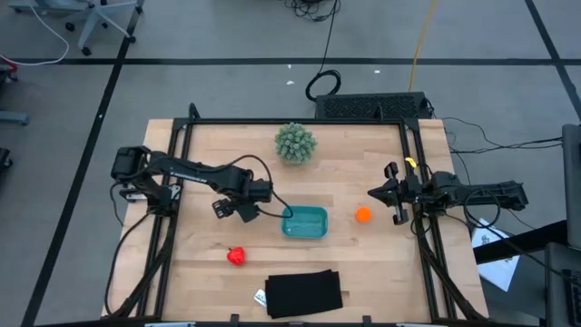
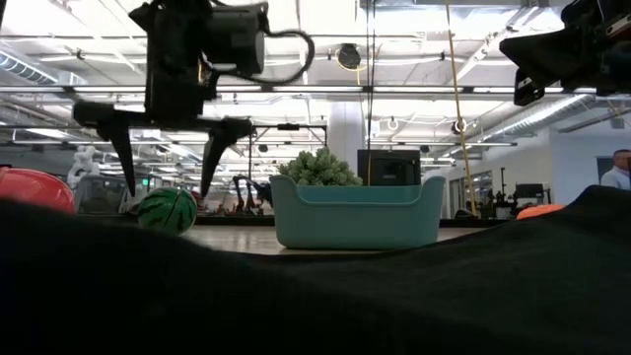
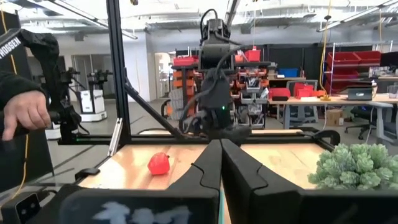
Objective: Pick and placing Produce into tupperware
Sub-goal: Put the watermelon toy into the bin
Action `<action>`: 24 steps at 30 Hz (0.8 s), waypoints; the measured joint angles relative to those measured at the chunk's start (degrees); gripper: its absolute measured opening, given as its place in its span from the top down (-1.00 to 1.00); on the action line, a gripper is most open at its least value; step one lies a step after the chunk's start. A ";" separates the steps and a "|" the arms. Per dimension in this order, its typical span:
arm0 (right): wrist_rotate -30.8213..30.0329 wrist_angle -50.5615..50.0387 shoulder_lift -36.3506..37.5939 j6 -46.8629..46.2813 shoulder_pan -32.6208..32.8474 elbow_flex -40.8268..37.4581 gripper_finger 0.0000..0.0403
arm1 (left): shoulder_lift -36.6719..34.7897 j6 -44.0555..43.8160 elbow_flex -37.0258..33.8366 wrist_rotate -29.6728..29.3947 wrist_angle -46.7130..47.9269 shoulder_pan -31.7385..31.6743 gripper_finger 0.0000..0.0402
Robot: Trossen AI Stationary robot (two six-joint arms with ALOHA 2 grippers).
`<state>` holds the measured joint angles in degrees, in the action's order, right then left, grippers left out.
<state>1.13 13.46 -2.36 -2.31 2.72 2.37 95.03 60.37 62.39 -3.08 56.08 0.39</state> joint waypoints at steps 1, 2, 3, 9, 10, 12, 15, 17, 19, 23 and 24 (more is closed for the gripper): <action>0.00 0.24 -0.14 0.00 0.00 0.00 1.00 | 0.10 -0.01 -0.06 0.01 0.33 -0.19 -0.83; 0.00 0.13 -0.25 0.00 0.00 0.00 1.00 | 0.27 0.02 -0.07 0.01 0.51 -0.38 -0.83; 0.00 -0.20 -0.27 0.00 0.00 0.00 1.00 | 0.45 0.21 -0.03 0.15 0.33 -0.50 -0.83; 0.00 0.02 -0.47 0.00 0.00 0.00 1.00 | 1.44 0.71 -0.34 1.08 -1.13 -1.51 -0.83; -0.02 0.12 -0.56 0.00 0.00 0.00 1.00 | 1.63 0.69 -0.68 1.38 -1.38 -1.71 -0.83; 0.00 -0.09 -0.79 0.17 0.00 -0.02 1.00 | 1.51 0.84 -1.42 1.56 -2.44 -1.82 -0.83; -0.01 0.20 -0.95 0.26 0.00 0.00 1.00 | 1.55 1.93 -2.61 1.56 -4.23 -1.82 -0.83; 0.00 -0.08 -1.01 0.44 0.00 0.00 1.00 | 1.53 2.00 -3.40 1.56 -3.95 -1.82 -0.83; -0.02 0.13 -0.99 0.45 0.00 0.00 1.00 | 1.47 2.04 -4.37 1.56 -4.85 -1.82 -0.83; -0.02 0.08 -0.99 1.44 0.00 0.00 1.00 | 1.50 2.03 -5.63 1.55 -6.83 -1.82 -0.83; -0.02 0.04 -0.99 1.49 0.00 0.00 1.00 | 1.50 2.15 -5.72 1.54 -6.95 -1.82 -0.83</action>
<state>1.10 13.50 -3.36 -0.82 2.72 2.37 96.53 62.52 56.67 -1.54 49.13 -1.43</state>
